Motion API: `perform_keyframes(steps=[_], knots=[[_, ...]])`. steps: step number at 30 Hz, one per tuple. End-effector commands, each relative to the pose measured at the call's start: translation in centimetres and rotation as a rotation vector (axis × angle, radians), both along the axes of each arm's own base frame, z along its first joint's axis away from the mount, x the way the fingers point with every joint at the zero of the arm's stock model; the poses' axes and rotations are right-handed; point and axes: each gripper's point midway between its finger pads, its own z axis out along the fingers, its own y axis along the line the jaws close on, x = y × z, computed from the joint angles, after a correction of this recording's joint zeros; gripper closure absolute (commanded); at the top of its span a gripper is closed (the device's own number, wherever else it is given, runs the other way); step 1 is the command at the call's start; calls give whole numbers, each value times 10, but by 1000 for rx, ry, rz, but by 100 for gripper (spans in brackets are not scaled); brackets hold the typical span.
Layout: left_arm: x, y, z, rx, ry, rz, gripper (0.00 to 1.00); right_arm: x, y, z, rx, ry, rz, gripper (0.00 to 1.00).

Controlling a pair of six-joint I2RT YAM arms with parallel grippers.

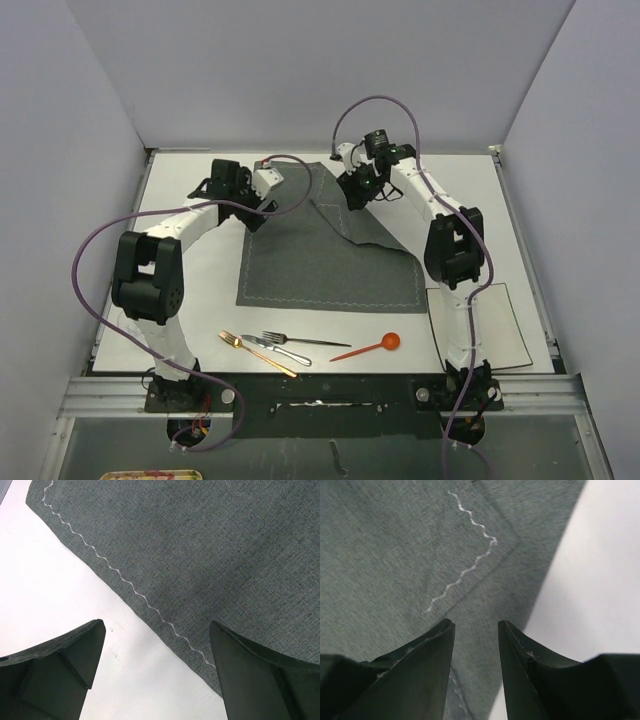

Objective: Set the dinner table for one person
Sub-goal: Flatten out the napkin at the center of the board.

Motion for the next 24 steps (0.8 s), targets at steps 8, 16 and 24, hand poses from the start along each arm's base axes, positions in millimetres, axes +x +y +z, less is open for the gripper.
perform_keyframes(steps=[8,16,24], knots=[[18,5,25,-64,-67,36,15,6,42,3,335,162,-3,58],[17,5,18,-63,-49,32,15,10,38,-20,306,186,-19,57],[12,-2,18,-87,-23,10,15,20,33,-38,274,176,-33,56]])
